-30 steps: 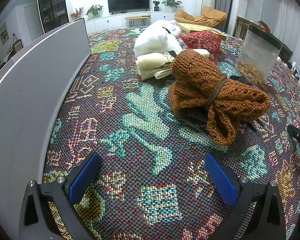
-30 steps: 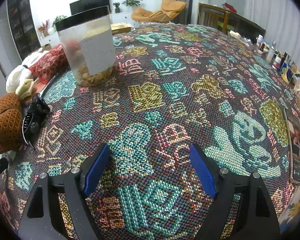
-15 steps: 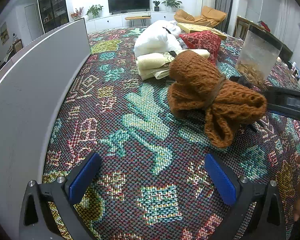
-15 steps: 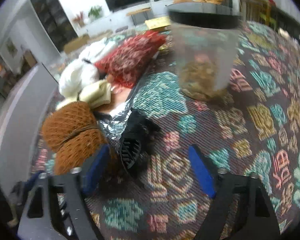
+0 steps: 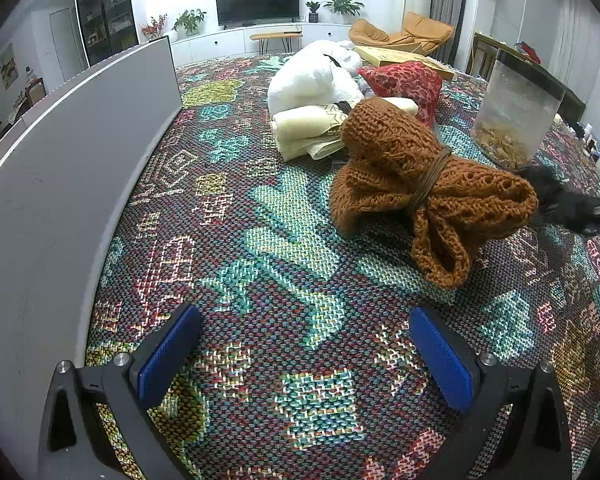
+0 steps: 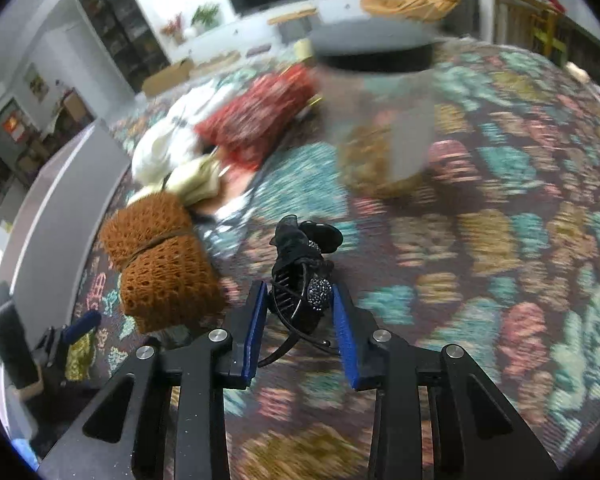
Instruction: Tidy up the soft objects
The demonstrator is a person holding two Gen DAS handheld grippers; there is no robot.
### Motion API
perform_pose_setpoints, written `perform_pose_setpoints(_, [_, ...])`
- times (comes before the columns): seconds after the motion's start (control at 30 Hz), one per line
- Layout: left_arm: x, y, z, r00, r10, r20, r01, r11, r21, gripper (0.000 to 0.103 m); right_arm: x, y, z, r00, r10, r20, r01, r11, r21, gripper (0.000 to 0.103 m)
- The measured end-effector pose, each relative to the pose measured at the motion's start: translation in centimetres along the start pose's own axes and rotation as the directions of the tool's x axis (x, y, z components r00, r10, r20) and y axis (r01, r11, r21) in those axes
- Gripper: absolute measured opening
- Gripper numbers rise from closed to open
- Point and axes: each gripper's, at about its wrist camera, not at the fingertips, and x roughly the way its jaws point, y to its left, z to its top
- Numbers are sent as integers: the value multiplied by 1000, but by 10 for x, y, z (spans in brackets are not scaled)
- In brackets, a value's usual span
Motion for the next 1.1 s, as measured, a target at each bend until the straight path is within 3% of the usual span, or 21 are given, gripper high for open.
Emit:
perform_pose_setpoints(0.2, [0, 0, 0, 1000, 0, 0, 0, 1000, 0, 103, -11, -68, 31, 982, -148, 115, 137, 985, 103, 31])
perform_pose_setpoints(0.33, [0, 0, 0, 1000, -1, 0, 1, 1000, 0, 103, 8, -100, 64, 973, -172, 155, 150, 979, 141, 31])
perform_pose_setpoints(0.4, [0, 0, 0, 1000, 0, 0, 0, 1000, 0, 103, 20, -114, 71, 976, -168, 135, 147, 977, 152, 34])
perform_pose_setpoints(0.47, [0, 0, 0, 1000, -1, 0, 1, 1000, -1, 103, 32, -124, 73, 982, -169, 81, 154, 975, 160, 53])
perform_pose_setpoints(0.5, [0, 0, 0, 1000, -1, 0, 1, 1000, -1, 103, 29, -128, 71, 982, -163, 90, 146, 974, 174, 56])
perform_pose_setpoints(0.57, [0, 0, 0, 1000, 0, 0, 0, 1000, 0, 103, 14, -132, 63, 980, -139, 142, 109, 974, 199, 71])
perform_pose_setpoints(0.67, [0, 0, 0, 1000, -1, 0, 1, 1000, -1, 103, -6, -134, 48, 977, -109, 184, 66, 972, 224, 74])
perform_pose_setpoints(0.8, [0, 0, 0, 1000, -1, 0, 1, 1000, -1, 103, -5, -117, 22, 977, -193, 93, 177, 972, 152, 74])
perform_pose_setpoints(0.93, [0, 0, 0, 1000, -1, 0, 1, 1000, -1, 103, 15, -97, -2, 946, -325, 25, 324, 946, 22, 74])
perform_pose_setpoints(1.1, [0, 0, 0, 1000, -1, 0, 1, 1000, -1, 103, 15, -105, -14, 941, -332, 68, 328, 943, 61, 83])
